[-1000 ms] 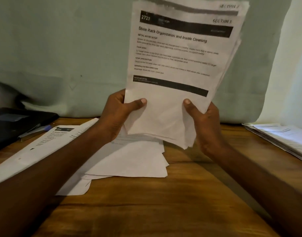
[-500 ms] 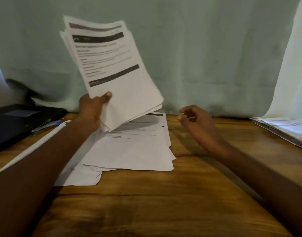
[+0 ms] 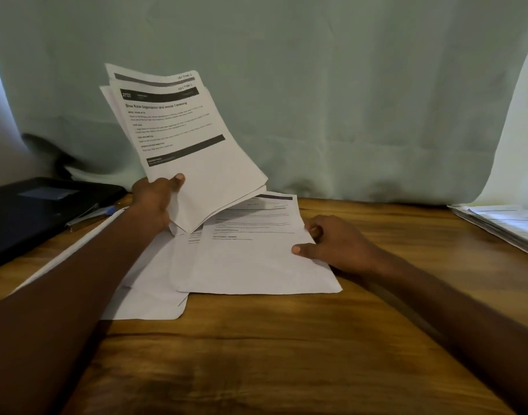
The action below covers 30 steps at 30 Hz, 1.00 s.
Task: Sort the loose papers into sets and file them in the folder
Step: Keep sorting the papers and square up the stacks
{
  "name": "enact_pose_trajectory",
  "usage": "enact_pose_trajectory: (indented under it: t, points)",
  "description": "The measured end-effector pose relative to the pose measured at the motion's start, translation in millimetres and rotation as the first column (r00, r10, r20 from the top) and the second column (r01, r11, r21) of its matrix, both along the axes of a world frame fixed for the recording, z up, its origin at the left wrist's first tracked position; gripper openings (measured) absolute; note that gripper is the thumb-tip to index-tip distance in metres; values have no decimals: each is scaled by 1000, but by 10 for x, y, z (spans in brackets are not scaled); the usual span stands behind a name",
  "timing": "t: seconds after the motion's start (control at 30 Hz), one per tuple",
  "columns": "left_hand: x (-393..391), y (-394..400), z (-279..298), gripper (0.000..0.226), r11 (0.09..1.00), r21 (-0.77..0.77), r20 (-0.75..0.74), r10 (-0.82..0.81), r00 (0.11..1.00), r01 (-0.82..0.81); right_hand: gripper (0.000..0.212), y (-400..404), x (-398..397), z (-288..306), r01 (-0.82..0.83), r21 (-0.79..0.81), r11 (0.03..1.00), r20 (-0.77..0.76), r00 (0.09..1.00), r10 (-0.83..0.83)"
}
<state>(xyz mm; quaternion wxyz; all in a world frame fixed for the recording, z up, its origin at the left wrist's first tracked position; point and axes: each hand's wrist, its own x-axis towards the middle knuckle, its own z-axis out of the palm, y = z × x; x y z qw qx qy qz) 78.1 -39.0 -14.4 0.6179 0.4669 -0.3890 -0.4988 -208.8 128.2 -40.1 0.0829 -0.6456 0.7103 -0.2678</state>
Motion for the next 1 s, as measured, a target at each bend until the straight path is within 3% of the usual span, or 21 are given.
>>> enact_pose_trajectory:
  t: [0.1,0.17,0.3,0.37,0.53,0.7,1.0]
  points:
    - [46,2,23,73,1000,25,-31,2,1000,-2,52,19,-43,59,82,37,996,50,995,-84]
    - [75,-5,13,79,1000,10,-26,0,1000,1,46,16,-64,91,120,45,992,126,984,-125]
    - [98,-21,15,54,999,-24,8,33,999,-33,23,-27,-169,98,187,41,982,246,950,-191]
    - [84,-52,2,51,999,-52,-51,3,999,-6,9,-17,-226,69,217,-39,975,392,901,-185]
    - [-60,27,84,48,968,-205,-134,-173,976,143,10,3,-339,78,313,-168,935,694,711,-113]
    - [-233,138,146,45,914,-329,-137,-294,946,237,6,-4,-393,124,316,-169,933,759,646,-81]
    - [-338,244,133,49,854,-379,-59,-408,911,357,9,5,-411,141,344,-202,917,824,566,-31]
